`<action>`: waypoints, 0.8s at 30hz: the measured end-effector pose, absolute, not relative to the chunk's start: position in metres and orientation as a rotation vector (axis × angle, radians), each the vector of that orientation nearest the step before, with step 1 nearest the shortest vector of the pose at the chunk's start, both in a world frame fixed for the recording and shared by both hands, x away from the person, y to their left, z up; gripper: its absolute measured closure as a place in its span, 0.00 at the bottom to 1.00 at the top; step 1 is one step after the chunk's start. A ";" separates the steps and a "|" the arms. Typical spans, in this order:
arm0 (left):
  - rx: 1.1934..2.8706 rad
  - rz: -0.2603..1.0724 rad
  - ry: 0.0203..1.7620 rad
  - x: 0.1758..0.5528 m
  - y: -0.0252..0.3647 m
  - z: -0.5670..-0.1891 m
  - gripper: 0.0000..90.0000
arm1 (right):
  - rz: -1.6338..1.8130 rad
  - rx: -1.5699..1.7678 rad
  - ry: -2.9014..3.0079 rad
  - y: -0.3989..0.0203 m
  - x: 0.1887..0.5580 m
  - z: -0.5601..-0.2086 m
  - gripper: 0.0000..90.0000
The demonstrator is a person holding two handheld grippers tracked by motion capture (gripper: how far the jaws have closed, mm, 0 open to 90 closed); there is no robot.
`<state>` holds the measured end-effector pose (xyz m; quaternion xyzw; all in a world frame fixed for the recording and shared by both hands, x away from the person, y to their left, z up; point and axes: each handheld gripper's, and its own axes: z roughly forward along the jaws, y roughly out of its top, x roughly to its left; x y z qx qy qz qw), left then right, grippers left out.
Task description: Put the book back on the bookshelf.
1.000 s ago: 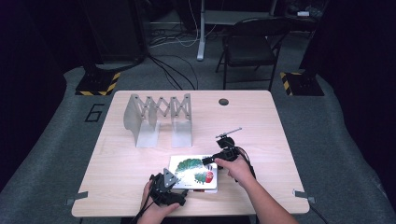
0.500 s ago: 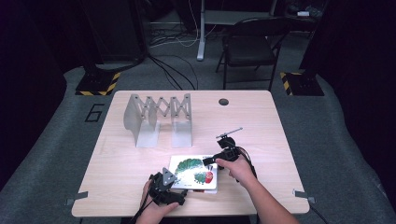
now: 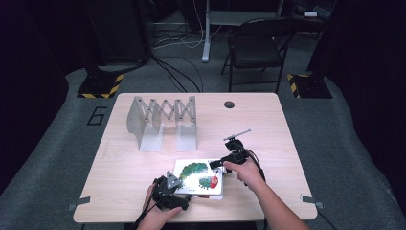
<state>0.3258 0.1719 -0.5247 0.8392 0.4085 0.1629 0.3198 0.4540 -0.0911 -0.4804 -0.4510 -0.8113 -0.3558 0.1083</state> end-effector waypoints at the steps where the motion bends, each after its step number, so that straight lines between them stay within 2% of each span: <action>1: 2.208 0.430 1.073 0.326 0.172 -0.524 0.06 | -1.049 -1.322 -2.386 -0.092 0.454 -0.479 0.55; 10: 2.238 0.378 1.061 0.328 0.177 -0.519 0.15 | -1.056 -1.302 -2.389 -0.093 0.454 -0.475 0.57; 12: 2.248 0.323 1.047 0.330 0.182 -0.516 0.17 | -1.058 -1.298 -2.384 -0.095 0.453 -0.474 0.57; 24: 2.261 0.245 1.001 0.334 0.196 -0.505 0.17 | -1.056 -1.278 -2.390 -0.098 0.454 -0.475 0.58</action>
